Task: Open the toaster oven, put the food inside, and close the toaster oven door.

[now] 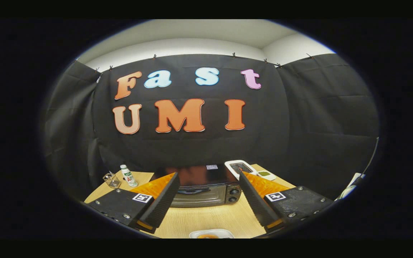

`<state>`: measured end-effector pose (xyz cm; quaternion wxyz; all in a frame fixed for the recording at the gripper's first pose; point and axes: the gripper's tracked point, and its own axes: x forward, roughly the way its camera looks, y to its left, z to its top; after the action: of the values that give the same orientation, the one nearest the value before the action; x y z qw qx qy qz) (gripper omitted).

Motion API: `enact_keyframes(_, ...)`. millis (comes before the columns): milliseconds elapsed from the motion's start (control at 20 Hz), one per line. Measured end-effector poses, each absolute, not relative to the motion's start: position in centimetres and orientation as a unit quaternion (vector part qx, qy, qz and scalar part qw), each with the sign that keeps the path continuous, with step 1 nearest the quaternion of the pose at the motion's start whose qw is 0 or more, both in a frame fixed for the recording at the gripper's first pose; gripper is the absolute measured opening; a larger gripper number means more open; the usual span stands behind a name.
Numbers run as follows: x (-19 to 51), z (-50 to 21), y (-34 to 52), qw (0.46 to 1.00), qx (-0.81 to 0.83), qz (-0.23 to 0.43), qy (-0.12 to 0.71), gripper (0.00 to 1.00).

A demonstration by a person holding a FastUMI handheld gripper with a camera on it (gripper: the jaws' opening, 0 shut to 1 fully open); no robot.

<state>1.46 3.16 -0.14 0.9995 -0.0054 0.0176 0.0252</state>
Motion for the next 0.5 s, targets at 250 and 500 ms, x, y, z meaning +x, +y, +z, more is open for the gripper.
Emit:
enact_keyframes(250,3.8,-1.1,3.9,0.999,0.005,0.037,0.027,0.99)
enact_keyframes(500,6.6,-2.2,5.6,0.997,-0.005,0.059,0.043,0.99)
